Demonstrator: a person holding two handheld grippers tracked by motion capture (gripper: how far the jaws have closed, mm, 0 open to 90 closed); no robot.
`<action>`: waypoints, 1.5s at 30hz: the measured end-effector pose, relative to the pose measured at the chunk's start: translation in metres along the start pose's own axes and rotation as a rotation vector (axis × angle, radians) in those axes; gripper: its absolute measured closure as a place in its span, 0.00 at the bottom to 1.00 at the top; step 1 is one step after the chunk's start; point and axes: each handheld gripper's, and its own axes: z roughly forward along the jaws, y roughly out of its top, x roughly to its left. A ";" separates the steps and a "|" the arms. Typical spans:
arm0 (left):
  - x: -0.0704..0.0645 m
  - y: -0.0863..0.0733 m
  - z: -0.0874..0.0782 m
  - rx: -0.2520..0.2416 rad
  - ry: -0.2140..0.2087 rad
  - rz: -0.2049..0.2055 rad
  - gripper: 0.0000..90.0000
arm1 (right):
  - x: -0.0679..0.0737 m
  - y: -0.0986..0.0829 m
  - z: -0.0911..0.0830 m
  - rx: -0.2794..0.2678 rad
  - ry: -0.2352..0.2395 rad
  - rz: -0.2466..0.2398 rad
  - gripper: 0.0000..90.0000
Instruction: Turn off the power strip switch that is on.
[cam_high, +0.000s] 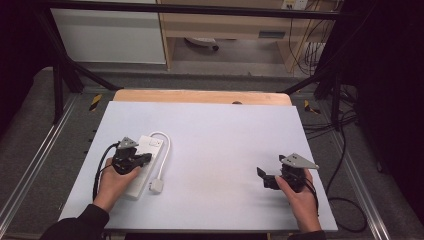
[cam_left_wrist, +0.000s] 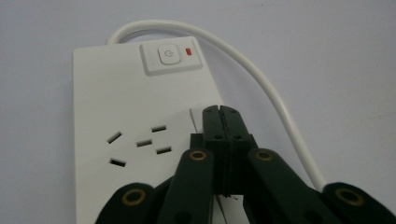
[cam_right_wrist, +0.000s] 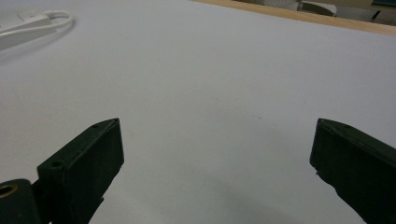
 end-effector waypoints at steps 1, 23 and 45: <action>0.000 0.000 0.000 0.000 0.000 0.001 1.00 | 0.000 0.000 0.000 0.000 0.000 0.000 0.04; 0.001 0.007 0.002 0.005 0.001 0.007 1.00 | 0.000 0.000 0.000 -0.004 0.002 0.003 0.04; -0.003 0.026 0.002 -0.017 0.001 0.033 1.00 | 0.000 0.000 -0.001 -0.007 0.000 0.003 0.04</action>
